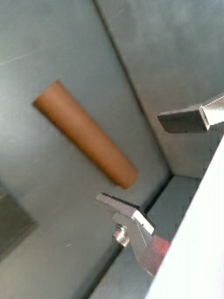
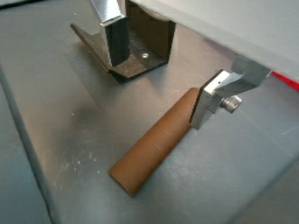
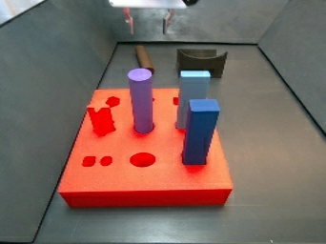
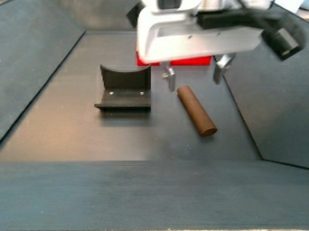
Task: Pick up the oval object. Move up. Place the oval object on the fixture. Regrasp the oval object. Move to above the board. Insert the oval object.
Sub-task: Pick up the oval object.
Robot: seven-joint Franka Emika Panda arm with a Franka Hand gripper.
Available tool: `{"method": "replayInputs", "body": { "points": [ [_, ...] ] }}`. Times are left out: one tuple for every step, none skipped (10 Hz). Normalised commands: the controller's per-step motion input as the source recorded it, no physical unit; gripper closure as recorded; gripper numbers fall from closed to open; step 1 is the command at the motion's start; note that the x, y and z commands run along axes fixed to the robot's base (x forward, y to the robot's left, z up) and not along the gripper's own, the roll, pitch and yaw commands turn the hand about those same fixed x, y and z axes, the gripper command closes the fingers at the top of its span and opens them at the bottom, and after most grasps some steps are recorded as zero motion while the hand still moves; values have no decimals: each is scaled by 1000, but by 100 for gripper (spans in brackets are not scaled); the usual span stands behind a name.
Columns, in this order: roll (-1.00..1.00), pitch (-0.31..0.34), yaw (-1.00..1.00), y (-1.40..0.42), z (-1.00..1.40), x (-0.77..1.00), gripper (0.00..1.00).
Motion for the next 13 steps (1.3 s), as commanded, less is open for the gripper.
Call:
{"method": "replayInputs", "body": {
  "points": [
    [120,84,-34,17,-566,120,0],
    [24,29,0,0,-223,97,0],
    [46,0,0,-57,-354,0,0],
    [0,-196,0,-66,-269,-66,0],
    [0,-257,0,-34,-169,-86,0],
    [0,-249,0,-14,-126,-114,0],
    [0,-277,0,-11,-217,-151,0],
    [0,-407,0,-23,-297,-297,0],
    [-3,-427,20,-34,-346,-320,0],
    [-43,-279,3,0,-317,-183,0],
    [-93,-154,0,0,-260,-109,0],
    [-59,-46,49,0,-126,-109,0],
    [-74,-49,74,-3,-243,-17,0]
  ]
}}
